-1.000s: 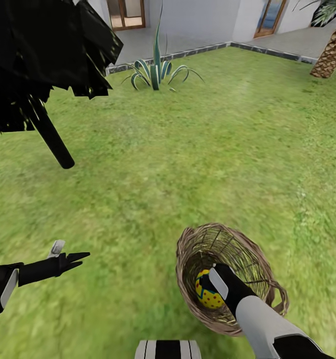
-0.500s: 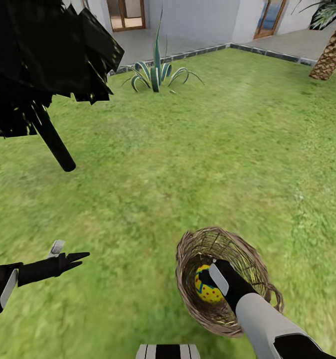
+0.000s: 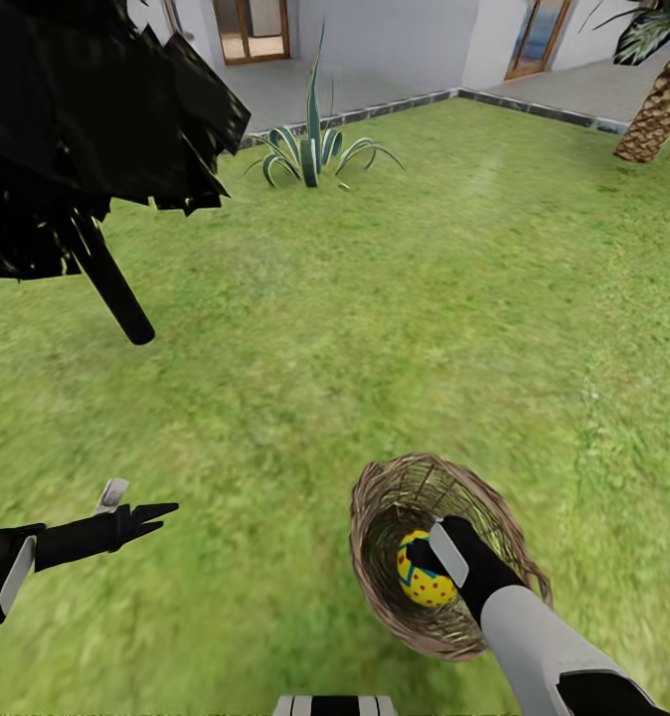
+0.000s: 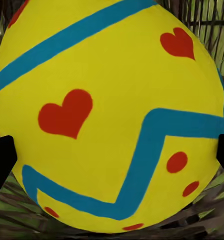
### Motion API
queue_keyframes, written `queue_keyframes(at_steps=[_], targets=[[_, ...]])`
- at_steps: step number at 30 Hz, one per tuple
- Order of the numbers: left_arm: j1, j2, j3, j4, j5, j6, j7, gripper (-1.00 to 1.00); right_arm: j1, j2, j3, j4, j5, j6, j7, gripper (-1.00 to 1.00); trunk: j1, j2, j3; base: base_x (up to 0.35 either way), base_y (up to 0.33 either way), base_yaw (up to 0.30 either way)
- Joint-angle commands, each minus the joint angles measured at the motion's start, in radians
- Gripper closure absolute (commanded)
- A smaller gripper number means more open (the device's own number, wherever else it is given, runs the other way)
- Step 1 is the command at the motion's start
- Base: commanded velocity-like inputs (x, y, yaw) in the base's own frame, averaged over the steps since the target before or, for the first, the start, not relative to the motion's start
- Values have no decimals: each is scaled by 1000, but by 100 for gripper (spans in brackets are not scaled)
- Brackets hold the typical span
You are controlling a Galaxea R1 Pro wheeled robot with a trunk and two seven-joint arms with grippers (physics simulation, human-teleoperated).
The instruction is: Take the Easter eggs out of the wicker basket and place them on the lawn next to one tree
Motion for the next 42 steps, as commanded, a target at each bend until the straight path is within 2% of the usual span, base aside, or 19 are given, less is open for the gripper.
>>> queue_keyframes(at_steps=[1,8,12,19,20,22,24,26,30,33,35,36,37,42], targets=[[0,0,1,0,3,9,-1,-100,0,0,2,-2,-10,2,-9,100,-4,7,3,-10,0,0],[0,0,1,0,3,9,-2,-100,-6,0,0,-3,-12,9,-9,100,-31,56,25,-1,0,0],[0,0,1,0,3,9,-3,-100,2,0,-1,-101,-12,113,-9,100,-46,84,37,-7,0,0],[0,0,1,0,4,9,-4,-100,3,-1,-2,-124,-12,145,-9,100,-73,133,59,-126,0,0],[0,0,1,0,4,9,-4,-100,3,-1,-9,-125,-14,155,-9,100,-77,140,62,-10,0,0],[0,0,2,0,4,9,-4,-100,4,-1,-62,-128,-18,166,-9,100,-85,154,68,-3,0,0],[0,0,1,0,4,9,-4,-100,4,-1,-88,-131,-19,169,-10,100,-92,168,75,-1,0,0],[0,0,1,0,4,9,-4,-100,6,-1,-94,-151,-19,173,-9,100,-100,182,81,0,0,0],[0,0,1,0,4,9,-4,-100,16,-2,-113,-229,-20,237,-9,100,-115,210,93,0,0,0],[0,0,1,0,4,9,-4,-100,17,-2,-117,-240,-20,242,-9,100,-127,231,103,0,0,0],[0,0,2,0,4,9,-5,-100,18,-12,-118,-242,-21,243,-8,100,-134,245,109,0,0,0],[0,0,2,0,4,8,-6,-100,18,-21,-118,-247,-27,244,-8,100,-138,252,112,0,0,0],[0,0,2,0,4,8,-6,-100,18,-37,-118,-262,-55,246,-7,100,-142,259,115,0,0,0],[0,0,0,0,4,7,-6,-100,19,-119,-116,-374,-246,275,4,100,-161,294,131,0,0,0]])
